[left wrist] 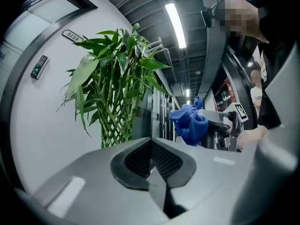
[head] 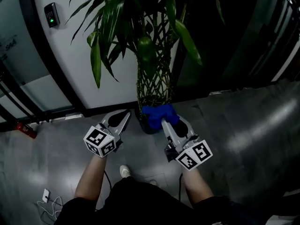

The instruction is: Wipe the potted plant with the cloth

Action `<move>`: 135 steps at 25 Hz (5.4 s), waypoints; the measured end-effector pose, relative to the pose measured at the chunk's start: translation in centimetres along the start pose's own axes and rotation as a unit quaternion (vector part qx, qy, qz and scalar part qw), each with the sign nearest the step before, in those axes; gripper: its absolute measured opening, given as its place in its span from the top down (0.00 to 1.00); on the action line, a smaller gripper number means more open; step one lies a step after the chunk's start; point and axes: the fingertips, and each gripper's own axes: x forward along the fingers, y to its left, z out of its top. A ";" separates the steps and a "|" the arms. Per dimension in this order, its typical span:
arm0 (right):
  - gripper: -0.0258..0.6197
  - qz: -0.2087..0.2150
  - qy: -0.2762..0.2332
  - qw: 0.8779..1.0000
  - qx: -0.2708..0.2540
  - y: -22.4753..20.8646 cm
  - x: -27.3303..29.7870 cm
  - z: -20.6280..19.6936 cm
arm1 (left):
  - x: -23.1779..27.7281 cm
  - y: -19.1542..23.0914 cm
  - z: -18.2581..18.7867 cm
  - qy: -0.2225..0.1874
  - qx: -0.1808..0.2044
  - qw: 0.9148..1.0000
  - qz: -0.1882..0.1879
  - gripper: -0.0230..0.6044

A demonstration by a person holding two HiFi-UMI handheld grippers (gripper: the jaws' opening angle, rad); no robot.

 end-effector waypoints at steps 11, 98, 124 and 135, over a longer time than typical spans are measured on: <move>0.80 0.064 -0.080 0.992 -0.069 2.8 3.5 8.6 | 5.1 2.1 4.4 -0.020 0.025 0.999 -0.011 0.95; 0.80 -0.036 0.062 0.997 0.032 -1.1 -2.7 -4.6 | -0.9 -2.1 -0.6 -0.030 -0.071 0.995 0.065 0.95; 0.80 0.044 0.041 0.998 0.011 -11.7 0.7 -0.6 | 7.4 -1.1 0.0 -0.052 -0.031 0.985 0.161 0.95; 0.80 0.187 0.038 0.982 -0.004 -20.2 2.2 6.2 | 16.1 -6.2 3.2 -0.067 0.009 0.963 0.261 0.95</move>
